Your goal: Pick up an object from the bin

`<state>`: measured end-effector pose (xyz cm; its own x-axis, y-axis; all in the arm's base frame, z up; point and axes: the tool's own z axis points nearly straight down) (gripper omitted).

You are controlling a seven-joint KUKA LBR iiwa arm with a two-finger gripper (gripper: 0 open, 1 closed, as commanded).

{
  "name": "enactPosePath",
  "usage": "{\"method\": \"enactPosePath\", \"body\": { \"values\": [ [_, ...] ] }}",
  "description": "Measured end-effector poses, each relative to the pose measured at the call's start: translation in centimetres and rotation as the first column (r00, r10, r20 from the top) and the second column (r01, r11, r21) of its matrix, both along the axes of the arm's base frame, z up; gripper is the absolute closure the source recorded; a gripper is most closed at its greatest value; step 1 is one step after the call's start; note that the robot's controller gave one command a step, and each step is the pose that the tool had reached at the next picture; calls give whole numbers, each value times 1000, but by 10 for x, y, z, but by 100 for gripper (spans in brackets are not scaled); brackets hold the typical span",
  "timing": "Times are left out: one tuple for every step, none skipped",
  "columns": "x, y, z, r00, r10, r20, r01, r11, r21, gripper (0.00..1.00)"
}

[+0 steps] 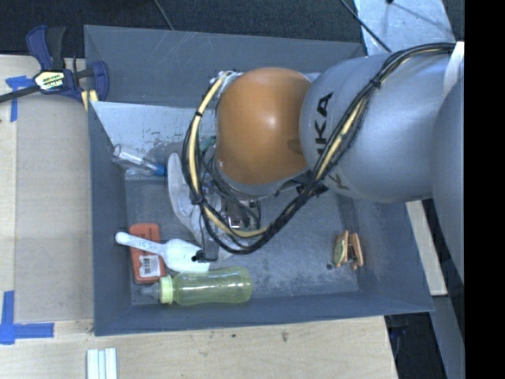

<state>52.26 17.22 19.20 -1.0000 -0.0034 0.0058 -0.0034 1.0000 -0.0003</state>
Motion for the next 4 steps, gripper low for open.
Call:
{"method": "enactPosePath", "body": {
  "values": [
    [2, -1, 5, 1000, -3, 8, 3, 1000, 2, 0],
    [4, -2, 2, 1000, 3, 11, -3, 1000, 3, 0],
    [10, -22, -42, 998, 59, 3, -59, 998, -3, 0],
    [46, -6, -54, 999, -37, 9, 37, 999, 2, 0]
  ]
}}
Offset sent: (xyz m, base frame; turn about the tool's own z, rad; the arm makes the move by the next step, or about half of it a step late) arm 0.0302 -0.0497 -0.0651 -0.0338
